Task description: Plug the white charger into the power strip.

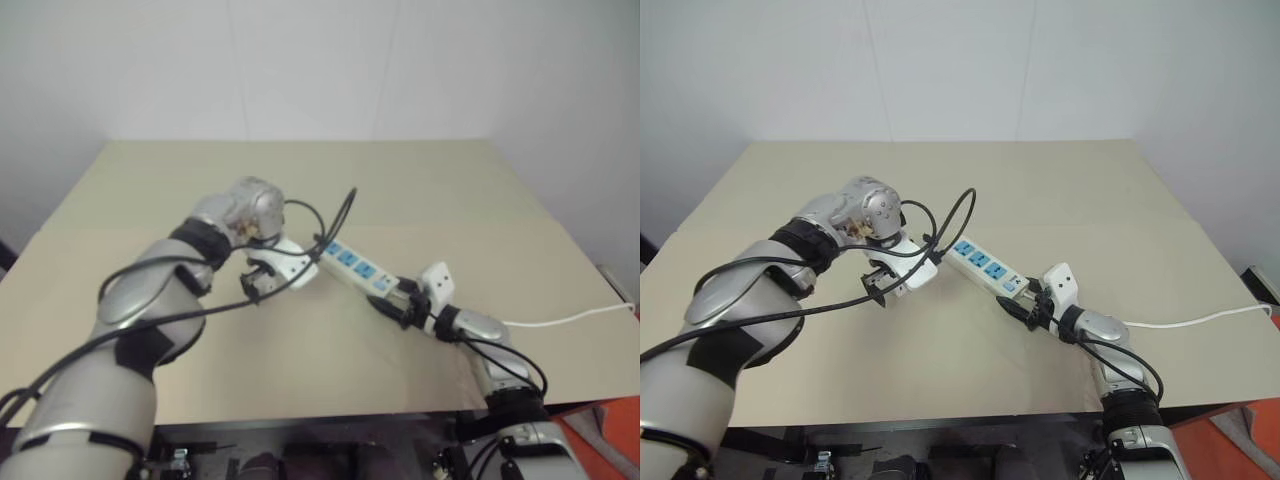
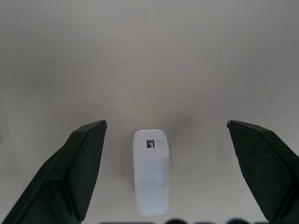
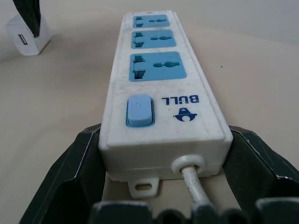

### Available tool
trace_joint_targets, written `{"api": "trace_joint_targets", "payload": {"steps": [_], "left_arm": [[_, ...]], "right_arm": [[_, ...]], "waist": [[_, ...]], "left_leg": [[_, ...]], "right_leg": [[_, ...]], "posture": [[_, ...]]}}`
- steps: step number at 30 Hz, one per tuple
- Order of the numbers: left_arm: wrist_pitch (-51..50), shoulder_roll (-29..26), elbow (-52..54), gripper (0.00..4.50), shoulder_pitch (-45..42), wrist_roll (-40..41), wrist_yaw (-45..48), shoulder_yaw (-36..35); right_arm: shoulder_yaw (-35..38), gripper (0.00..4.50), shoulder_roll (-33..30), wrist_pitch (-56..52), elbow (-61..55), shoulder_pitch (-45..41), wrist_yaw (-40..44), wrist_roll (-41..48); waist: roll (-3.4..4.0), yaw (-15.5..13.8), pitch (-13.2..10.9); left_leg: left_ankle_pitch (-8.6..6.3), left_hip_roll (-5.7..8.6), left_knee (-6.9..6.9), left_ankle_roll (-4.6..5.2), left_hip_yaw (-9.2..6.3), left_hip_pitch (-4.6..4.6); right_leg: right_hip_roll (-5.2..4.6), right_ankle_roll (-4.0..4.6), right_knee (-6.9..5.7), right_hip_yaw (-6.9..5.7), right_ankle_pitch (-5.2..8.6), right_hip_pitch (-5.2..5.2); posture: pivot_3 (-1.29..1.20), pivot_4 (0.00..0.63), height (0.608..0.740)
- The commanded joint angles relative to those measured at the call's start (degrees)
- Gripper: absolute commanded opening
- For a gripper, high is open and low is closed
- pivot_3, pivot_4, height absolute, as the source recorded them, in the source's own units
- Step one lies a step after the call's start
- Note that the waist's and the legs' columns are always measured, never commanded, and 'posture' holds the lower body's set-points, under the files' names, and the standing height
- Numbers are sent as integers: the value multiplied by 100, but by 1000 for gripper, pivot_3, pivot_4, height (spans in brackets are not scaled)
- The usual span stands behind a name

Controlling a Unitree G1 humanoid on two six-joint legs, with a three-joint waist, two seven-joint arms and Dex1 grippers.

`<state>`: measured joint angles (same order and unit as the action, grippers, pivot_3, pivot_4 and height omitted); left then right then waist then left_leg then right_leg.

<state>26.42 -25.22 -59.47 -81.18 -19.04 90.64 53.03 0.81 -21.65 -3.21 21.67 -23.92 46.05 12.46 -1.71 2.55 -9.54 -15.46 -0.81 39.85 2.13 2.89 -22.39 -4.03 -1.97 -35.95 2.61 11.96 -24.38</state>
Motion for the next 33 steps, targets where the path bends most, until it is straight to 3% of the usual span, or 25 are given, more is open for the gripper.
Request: {"api": "trace_joint_targets", "payload": {"steps": [1, 11, 20, 24, 31, 33], "left_arm": [[202, 89, -273, 4500, -220, -501, -285, -127], [297, 409, -674, 4500, -109, -1327, -803, -214], [404, 518, -791, 4500, -21, -1592, -793, -371], [380, 533, -812, 3616, 13, -1666, -839, -424], [435, 563, -881, 1223, 49, -1867, -966, -427], [433, 572, -888, 1013, 61, -1884, -987, -464]], "right_arm": [[-45, 3405, -14, -49, -3, 27, -38, -64], [-51, 3405, -43, -88, -79, 99, -52, -72], [-58, 3405, -45, -105, -129, 140, -89, -87], [-53, 3405, -58, -88, -111, 124, -99, -104], [11, 3405, -42, -160, -149, 99, -83, 10], [2, 3405, -54, -152, -141, 101, -77, -2]], "waist": [[0, 1, 0], [-3, -3, -2], [-3, -10, -2], [-3, -10, -2], [-3, -11, -2], [-3, -12, -2]], "left_leg": [[0, 0, 0, 0, -5, 0], [0, 0, 0, 0, -34, 0], [0, 1, 0, 0, -36, -1], [0, 1, 0, 0, -36, -1], [0, 1, 0, 1, -38, -1], [0, 2, 0, 0, -38, -1]], "right_leg": [[0, 0, 0, 0, 0, 0], [0, -2, -1, 0, -1, 0], [-2, -2, -1, -2, -1, 0], [-1, -2, -1, -2, -1, 0], [-2, -2, -1, -3, -1, 0], [-3, -2, -2, -3, -1, 1]], "posture": [[0, 150, 740], [0, 150, 740], [0, 150, 740], [0, 150, 740], [0, 150, 740], [0, 150, 740]]}}
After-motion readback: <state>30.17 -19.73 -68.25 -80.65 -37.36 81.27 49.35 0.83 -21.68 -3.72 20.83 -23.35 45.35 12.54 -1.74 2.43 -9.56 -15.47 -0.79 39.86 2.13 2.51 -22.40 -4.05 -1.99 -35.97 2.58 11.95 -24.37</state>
